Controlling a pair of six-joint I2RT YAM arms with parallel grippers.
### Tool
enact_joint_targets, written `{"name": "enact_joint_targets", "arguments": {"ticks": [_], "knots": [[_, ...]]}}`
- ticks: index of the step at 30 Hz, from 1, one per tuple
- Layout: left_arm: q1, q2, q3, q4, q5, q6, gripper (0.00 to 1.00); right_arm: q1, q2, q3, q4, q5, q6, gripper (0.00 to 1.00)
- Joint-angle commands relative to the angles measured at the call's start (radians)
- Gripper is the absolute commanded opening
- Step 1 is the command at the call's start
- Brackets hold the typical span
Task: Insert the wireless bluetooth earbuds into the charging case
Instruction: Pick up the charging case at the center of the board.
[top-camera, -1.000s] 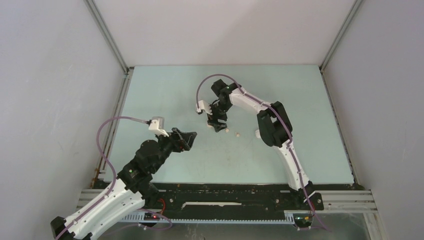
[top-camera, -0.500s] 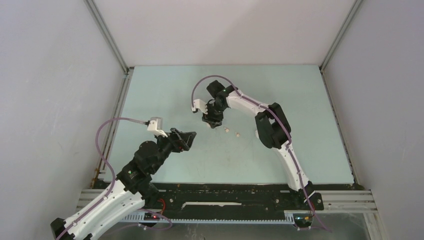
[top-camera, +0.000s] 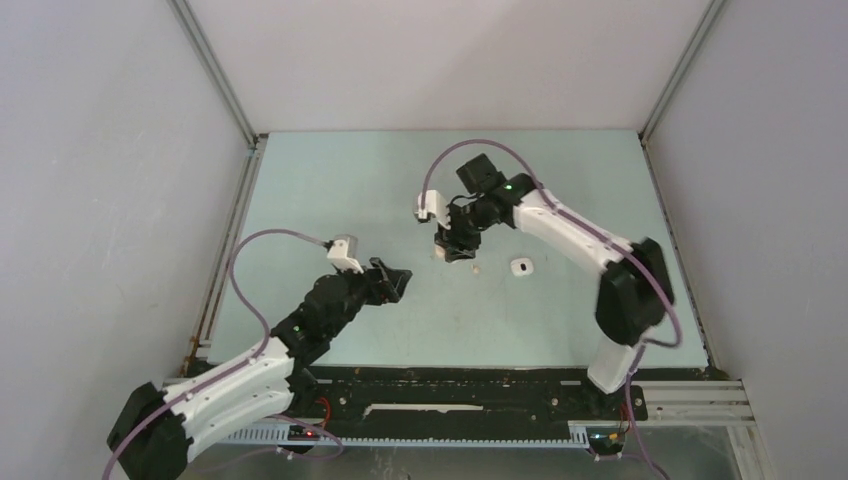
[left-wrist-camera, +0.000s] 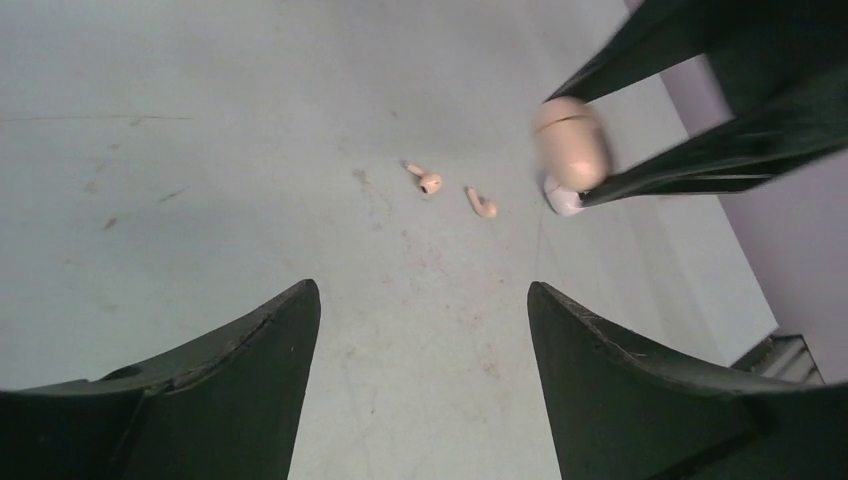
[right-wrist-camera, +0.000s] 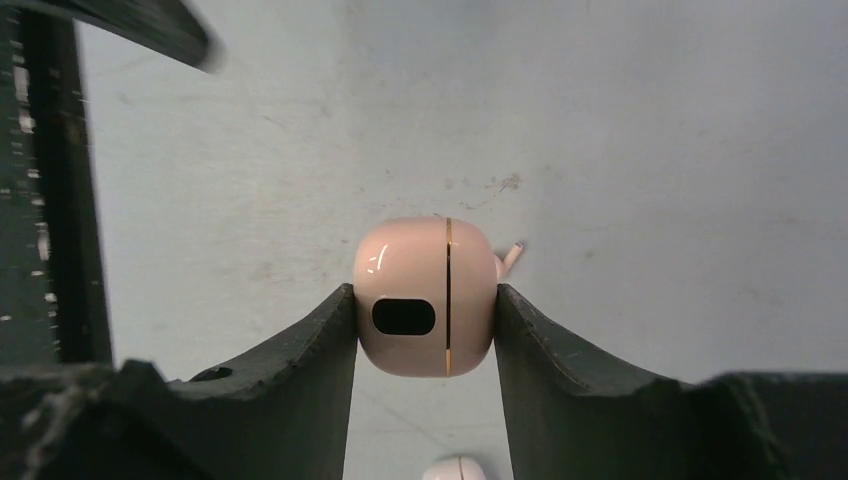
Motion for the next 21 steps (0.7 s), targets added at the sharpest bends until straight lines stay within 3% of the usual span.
{"name": "enact_joint_targets", "arguments": {"ticks": [1,9,21], "knots": [[0.0,0.125,-0.004,0.326,0.135,0.03,0.81,0.016,-0.213,-0.112,0.062,-0.063,0.087,0.41],[0.0,0.363,0.016,0.676,0.506,0.005,0.75,0.021,-0.413,-0.362,0.152,0.022,0.138,0.42],[0.0,0.565,0.087,0.809,0.554,-0.198,0.66,0.048,-0.473,-0.407,0.191,0.072,0.138,0.43]]}}
